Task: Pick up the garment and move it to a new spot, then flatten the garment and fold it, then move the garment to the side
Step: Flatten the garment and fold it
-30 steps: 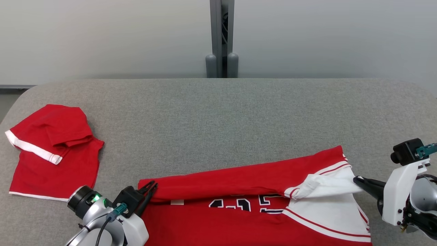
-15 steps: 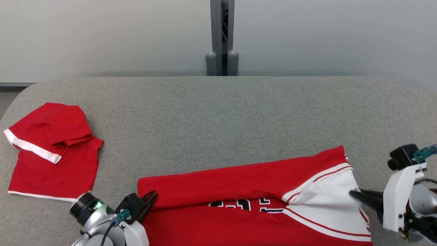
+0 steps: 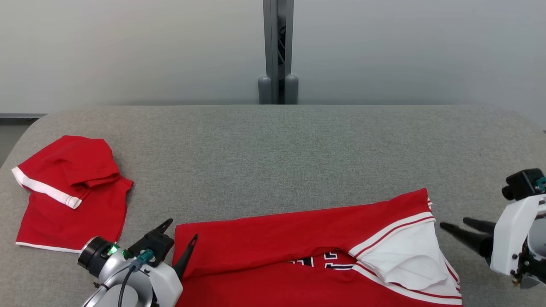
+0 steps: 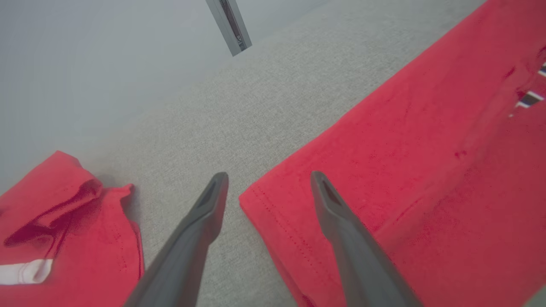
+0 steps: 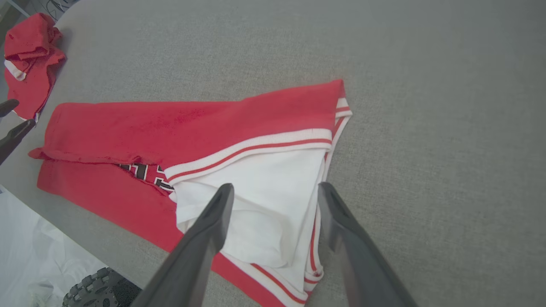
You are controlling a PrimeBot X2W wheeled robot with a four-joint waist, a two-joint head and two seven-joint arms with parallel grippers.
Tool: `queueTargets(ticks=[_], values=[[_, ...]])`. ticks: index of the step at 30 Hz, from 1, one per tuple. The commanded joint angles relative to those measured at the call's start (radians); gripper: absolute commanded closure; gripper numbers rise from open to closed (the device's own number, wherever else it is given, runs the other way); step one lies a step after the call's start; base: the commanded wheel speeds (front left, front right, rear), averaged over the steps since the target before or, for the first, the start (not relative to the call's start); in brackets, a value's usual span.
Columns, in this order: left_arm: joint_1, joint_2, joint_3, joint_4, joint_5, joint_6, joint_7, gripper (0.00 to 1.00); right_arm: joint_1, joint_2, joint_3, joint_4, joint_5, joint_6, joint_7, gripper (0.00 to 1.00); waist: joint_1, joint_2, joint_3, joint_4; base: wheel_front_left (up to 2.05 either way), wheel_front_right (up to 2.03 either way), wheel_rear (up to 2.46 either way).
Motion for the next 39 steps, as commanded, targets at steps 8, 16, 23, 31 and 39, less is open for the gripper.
queueTargets(ticks=[8, 16, 23, 31, 39], values=[[0.034, -0.032, 0.168, -0.209, -0.095, 0.102, -0.004, 0.0, 0.022, 0.081, -0.157, 0.025, -0.235, 0.0, -0.371, 0.0, 0.0, -0.0001, -0.014, 0.005, 0.0, 0.0, 0.0], [0.15, -0.114, 0.37, -0.446, -0.115, 0.145, -0.005, 0.0, 0.089, 0.27, -0.328, 0.125, -0.484, 0.0, -0.725, 0.0, 0.0, -0.0001, -0.011, -0.01, 0.0, 0.0, 0.0], [0.279, -0.207, 0.509, -0.553, -0.062, 0.118, -0.005, 0.0, 0.233, 0.496, -0.602, -0.013, -0.797, 0.0, -0.737, 0.0, 0.0, -0.0001, -0.003, -0.026, 0.0, 0.0, 0.0], [0.368, -0.233, 0.549, -0.587, 0.023, 0.103, -0.005, 0.0, 0.337, 0.607, -0.673, -0.07, -0.913, 0.0, -0.737, 0.0, 0.0, -0.0001, 0.002, -0.034, 0.0, 0.0, 0.0], [0.354, -0.235, 0.533, -0.584, 0.018, 0.093, -0.005, 0.0, 0.334, 0.605, -0.677, 0.014, -0.887, 0.0, -0.737, 0.0, 0.0, -0.0001, 0.007, -0.02, 0.0, 0.0, 0.0]])
